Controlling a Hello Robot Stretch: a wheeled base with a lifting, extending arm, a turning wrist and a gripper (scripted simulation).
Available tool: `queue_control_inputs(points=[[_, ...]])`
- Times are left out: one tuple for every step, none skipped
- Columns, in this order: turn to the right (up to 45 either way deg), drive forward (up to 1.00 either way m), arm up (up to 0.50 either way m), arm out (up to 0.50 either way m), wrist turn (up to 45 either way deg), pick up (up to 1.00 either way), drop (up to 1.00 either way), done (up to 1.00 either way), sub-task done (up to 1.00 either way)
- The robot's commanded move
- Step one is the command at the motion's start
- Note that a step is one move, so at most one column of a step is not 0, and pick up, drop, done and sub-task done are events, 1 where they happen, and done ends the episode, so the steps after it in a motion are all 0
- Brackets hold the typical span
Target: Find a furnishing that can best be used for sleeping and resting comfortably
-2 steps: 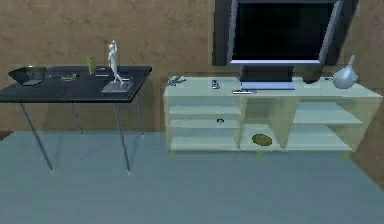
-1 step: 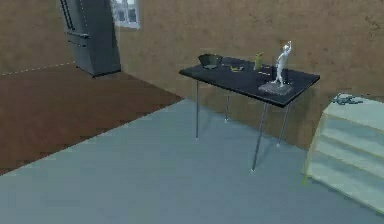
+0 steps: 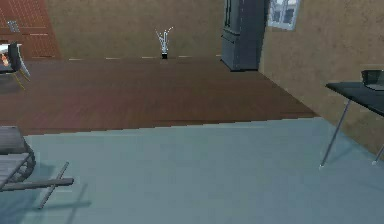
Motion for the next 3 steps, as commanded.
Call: queue_control_inputs(points=[[0.0, 0.45, 0.00, 0.00, 0.0, 0.00, 0.00, 0.00, 0.00], [-15.0, 0.00, 0.00, 0.00, 0.0, 0.00, 0.00, 0.00, 0.00], [0.0, 1.00, 0.00, 0.00, 0.0, 0.00, 0.00, 0.00, 0.00]])
